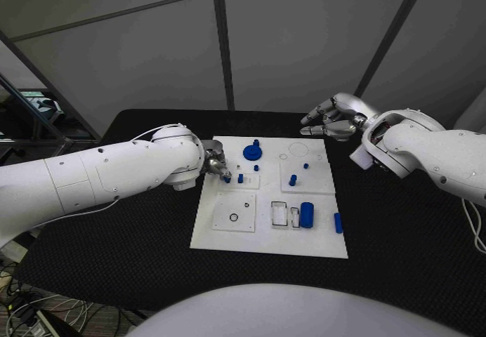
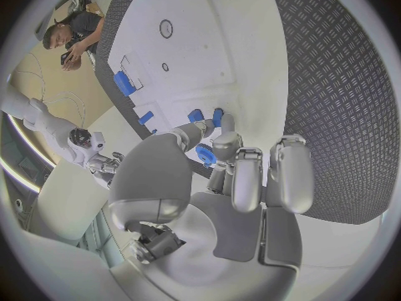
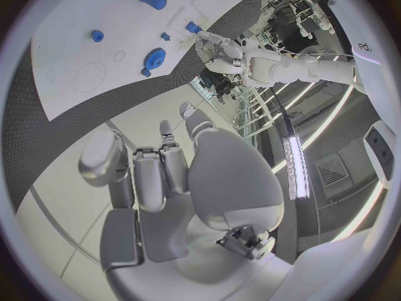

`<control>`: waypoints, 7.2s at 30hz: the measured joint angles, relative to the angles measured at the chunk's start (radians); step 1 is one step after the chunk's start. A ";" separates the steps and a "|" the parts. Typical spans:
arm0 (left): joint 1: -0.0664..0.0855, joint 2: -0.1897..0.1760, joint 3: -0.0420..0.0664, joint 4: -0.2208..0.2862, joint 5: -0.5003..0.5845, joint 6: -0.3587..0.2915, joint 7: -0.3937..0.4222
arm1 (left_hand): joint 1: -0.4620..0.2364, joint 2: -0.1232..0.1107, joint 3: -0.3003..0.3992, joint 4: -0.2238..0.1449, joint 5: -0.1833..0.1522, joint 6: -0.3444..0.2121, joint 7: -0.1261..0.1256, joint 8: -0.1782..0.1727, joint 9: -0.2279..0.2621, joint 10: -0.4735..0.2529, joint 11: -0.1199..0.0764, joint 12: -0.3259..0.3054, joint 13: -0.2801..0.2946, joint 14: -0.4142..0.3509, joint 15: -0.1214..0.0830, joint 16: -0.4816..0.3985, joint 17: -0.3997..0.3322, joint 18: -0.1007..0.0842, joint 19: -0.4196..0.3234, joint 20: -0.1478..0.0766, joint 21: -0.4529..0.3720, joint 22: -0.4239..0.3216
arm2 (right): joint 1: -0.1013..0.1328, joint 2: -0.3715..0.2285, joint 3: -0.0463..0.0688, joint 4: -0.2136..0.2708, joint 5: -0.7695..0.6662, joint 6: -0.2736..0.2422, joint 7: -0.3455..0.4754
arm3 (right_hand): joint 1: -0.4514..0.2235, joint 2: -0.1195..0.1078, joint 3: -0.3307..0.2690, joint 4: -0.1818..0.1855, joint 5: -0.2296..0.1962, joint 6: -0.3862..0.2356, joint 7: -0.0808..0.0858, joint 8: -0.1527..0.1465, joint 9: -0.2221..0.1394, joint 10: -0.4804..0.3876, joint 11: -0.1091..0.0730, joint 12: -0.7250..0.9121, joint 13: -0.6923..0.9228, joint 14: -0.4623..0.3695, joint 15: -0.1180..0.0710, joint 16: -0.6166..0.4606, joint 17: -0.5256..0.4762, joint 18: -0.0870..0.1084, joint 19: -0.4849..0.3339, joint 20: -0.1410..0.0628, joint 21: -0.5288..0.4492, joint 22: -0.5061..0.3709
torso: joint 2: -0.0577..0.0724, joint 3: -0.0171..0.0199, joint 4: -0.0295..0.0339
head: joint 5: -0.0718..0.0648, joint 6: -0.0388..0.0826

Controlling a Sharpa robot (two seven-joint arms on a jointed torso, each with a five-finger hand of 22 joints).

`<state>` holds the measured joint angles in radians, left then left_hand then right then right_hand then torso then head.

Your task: Assemble the parts on the task board

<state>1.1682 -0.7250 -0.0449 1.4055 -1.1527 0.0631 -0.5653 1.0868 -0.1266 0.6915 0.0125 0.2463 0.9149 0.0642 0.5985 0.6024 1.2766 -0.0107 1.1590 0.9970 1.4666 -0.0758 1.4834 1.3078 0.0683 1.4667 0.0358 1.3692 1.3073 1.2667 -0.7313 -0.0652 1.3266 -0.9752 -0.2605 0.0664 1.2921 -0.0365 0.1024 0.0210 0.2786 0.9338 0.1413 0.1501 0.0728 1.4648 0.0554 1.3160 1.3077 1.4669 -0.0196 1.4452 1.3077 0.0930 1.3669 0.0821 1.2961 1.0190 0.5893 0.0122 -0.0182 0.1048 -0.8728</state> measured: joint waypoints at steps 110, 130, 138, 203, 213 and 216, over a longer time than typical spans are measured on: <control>-0.007 0.215 -0.026 -0.230 -0.291 -0.222 0.472 | 0.300 -0.071 -0.305 -0.001 -0.088 0.018 0.050 -0.296 -0.418 -0.370 0.077 -0.650 -0.794 -0.008 0.063 -0.167 -0.129 0.069 -0.057 0.047 -0.292 -0.264 | 0.000 0.003 0.000 0.004 -0.004 0.001 0.000 | 0.000 0.000 -0.003 0.003 0.004 0.000 0.000 0.004 -0.001 0.000 0.000 -0.013 0.000 0.000 0.000 -0.012 0.000 0.000 -0.004 -0.004 -0.012 -0.019 | 0.001 0.0007 -0.0011 | -0.051 0.000; -0.021 0.251 -0.030 -0.289 -0.311 -0.161 0.468 | 0.320 -0.051 -0.248 -0.031 -0.088 0.057 0.054 -0.317 -0.433 -0.305 0.077 -0.699 -0.837 -0.005 0.060 -0.159 -0.138 0.055 -0.046 0.043 -0.277 -0.242 | 0.000 0.005 0.000 0.006 -0.005 0.001 0.000 | 0.000 0.000 -0.005 0.000 0.009 0.000 0.000 0.004 -0.001 0.000 0.000 -0.012 0.000 0.000 0.000 -0.012 0.000 0.000 -0.004 -0.004 -0.012 -0.019 | 0.000 0.0009 0.0006 | -0.056 0.000; -0.028 0.255 -0.029 -0.305 -0.313 -0.154 0.470 | 0.320 -0.050 -0.226 -0.039 -0.088 0.065 0.059 -0.326 -0.440 -0.287 0.077 -0.716 -0.849 -0.005 0.060 -0.159 -0.141 0.055 -0.039 0.043 -0.273 -0.233 | 0.000 0.006 0.000 0.006 -0.005 0.001 0.000 | 0.000 0.000 -0.005 0.000 0.009 0.000 0.000 0.004 0.000 0.000 0.000 -0.012 0.000 0.000 0.000 -0.012 0.000 0.000 -0.004 -0.004 -0.012 -0.019 | 0.000 0.0009 0.0006 | -0.059 0.000; -0.061 0.076 0.067 -0.202 -0.225 -0.151 0.489 | 0.305 -0.015 -0.143 -0.098 -0.105 0.134 0.062 -0.365 -0.451 -0.172 0.068 -0.781 -0.868 -0.005 0.060 -0.136 -0.149 0.053 -0.032 0.036 -0.229 -0.184 | 0.000 0.014 0.000 -0.021 -0.014 0.003 0.003 | 0.000 0.000 -0.005 0.000 0.009 0.000 0.000 0.004 0.000 0.000 0.000 -0.012 0.000 0.000 0.000 -0.012 0.000 0.000 -0.004 -0.004 -0.012 -0.019 | -0.001 0.0012 -0.0007 | -0.037 0.002; -0.067 0.084 0.067 -0.211 -0.221 -0.145 0.490 | 0.305 -0.016 -0.143 -0.098 -0.105 0.134 0.062 -0.365 -0.451 -0.172 0.069 -0.784 -0.867 -0.005 0.060 -0.136 -0.150 0.054 -0.032 0.036 -0.229 -0.185 | 0.000 0.013 0.000 -0.021 -0.019 0.004 0.003 | 0.000 0.000 -0.005 0.000 0.009 0.000 0.000 0.004 0.000 0.000 0.000 -0.012 0.000 0.000 0.000 -0.012 0.000 0.000 -0.004 -0.004 -0.012 -0.019 | 0.000 0.0016 -0.0007 | -0.039 0.000; -0.068 0.088 0.067 -0.214 -0.220 -0.143 0.490 | 0.305 -0.016 -0.143 -0.098 -0.105 0.134 0.062 -0.365 -0.451 -0.172 0.069 -0.784 -0.868 -0.001 0.056 -0.136 -0.152 0.053 -0.032 0.036 -0.229 -0.185 | 0.000 0.013 0.000 -0.020 -0.020 0.004 0.002 | 0.000 0.000 -0.005 0.000 0.009 0.000 0.000 0.004 0.000 0.000 0.000 -0.012 0.000 0.000 0.000 -0.012 0.000 0.000 -0.004 -0.004 -0.012 -0.019 | 0.000 0.0016 -0.0007 | -0.040 0.000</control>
<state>1.1004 -0.6368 0.0223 1.1914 -1.3726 -0.0796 -0.0753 1.3922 -0.1421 0.5488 -0.0855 0.1413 1.0489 0.1267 0.2331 0.1510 1.1045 0.0579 0.3752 0.1295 1.4653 -0.0197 1.3477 1.1558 0.1214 1.4346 0.0717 1.1407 1.1222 1.2663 -0.7179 -0.0653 1.3063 -0.9955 -0.2567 0.0689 1.2921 -0.0365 0.0971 0.0208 0.2875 0.9338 0.1413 0.1537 0.0724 1.4648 0.0554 1.3036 1.3079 1.4669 -0.0196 1.4336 1.3075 0.0931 1.3632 0.0784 1.2845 1.0001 0.5893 0.0138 -0.0189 0.0648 -0.8725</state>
